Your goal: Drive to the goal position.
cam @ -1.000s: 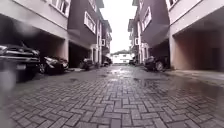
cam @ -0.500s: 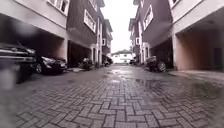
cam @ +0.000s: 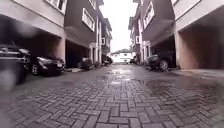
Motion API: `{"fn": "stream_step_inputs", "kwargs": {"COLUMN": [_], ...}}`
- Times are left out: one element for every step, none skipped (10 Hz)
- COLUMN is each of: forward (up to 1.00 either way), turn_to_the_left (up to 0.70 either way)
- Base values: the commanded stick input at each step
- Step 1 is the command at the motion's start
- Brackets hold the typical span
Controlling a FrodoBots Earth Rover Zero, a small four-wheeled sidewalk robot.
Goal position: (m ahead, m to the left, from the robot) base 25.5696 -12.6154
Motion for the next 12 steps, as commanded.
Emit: {"fn": "stream_step_inputs", "kwargs": {"forward": [0.7,0.7,0.7,0.7,0.7,0.7,0.7,0.7,0.7,0.7,0.7,0.7], "turn_to_the_left": [0.0,0.0,0.0,0.0,0.0,0.0,0.0,0.0,0.0,0.0,0.0,0.0]}}
